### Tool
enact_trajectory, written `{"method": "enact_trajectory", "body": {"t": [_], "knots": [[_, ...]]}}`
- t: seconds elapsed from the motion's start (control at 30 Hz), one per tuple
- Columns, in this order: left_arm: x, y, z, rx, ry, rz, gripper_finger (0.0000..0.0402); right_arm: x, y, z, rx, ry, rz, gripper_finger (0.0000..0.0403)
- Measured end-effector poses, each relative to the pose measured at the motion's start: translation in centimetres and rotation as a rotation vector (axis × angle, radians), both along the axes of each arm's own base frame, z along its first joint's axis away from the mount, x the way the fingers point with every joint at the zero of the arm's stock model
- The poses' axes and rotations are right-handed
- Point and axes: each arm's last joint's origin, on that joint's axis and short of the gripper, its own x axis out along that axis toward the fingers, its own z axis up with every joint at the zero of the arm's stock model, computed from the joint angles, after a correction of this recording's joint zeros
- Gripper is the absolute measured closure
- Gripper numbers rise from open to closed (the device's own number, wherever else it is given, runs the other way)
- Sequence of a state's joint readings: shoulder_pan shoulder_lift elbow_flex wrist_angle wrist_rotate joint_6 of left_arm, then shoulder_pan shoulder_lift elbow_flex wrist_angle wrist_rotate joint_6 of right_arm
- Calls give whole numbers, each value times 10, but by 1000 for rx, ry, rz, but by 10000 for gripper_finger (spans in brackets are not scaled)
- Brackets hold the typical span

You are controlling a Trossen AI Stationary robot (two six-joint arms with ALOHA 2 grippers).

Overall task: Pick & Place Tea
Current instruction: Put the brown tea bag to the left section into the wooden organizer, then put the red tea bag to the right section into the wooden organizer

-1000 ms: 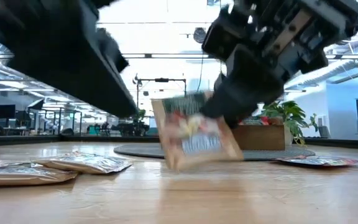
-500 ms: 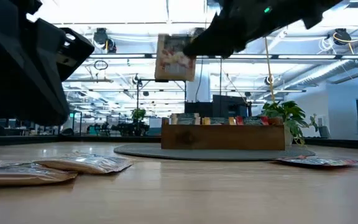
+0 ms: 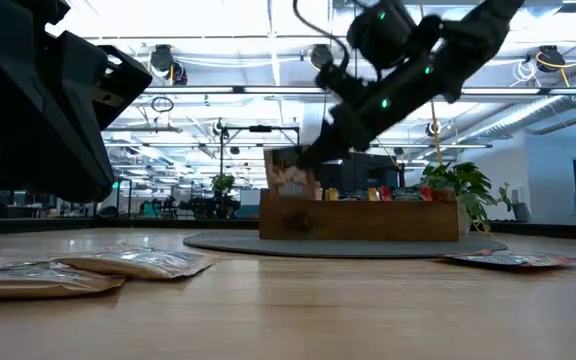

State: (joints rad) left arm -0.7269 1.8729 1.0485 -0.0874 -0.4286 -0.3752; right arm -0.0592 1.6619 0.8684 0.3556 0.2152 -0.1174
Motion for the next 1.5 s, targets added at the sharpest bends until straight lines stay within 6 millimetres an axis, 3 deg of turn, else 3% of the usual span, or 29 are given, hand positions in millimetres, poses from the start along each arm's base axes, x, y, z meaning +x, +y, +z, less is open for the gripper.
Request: {"method": "enact_trajectory", "body": {"t": [0.27,0.5,0.73,1.03,1.2,1.5], "knots": [[1,1,0,-2,-1,4,380,7,-5,-31,13,74,-11,403],[1,1,0,-4,-1,6,380,6,-6,-33,8,75,-96,403],[1,1,0,-8,0,10,380,4,-5,-35,1,112,-65,399],[1,1,0,-1,-6,13,380,7,3,-32,27,74,-3,335],[1,1,1,8,-9,10,380,6,-1,-30,-60,74,-135,298],[2,1,1,12,-14,7,380,-1,19,5,-169,7,-66,278]]}}
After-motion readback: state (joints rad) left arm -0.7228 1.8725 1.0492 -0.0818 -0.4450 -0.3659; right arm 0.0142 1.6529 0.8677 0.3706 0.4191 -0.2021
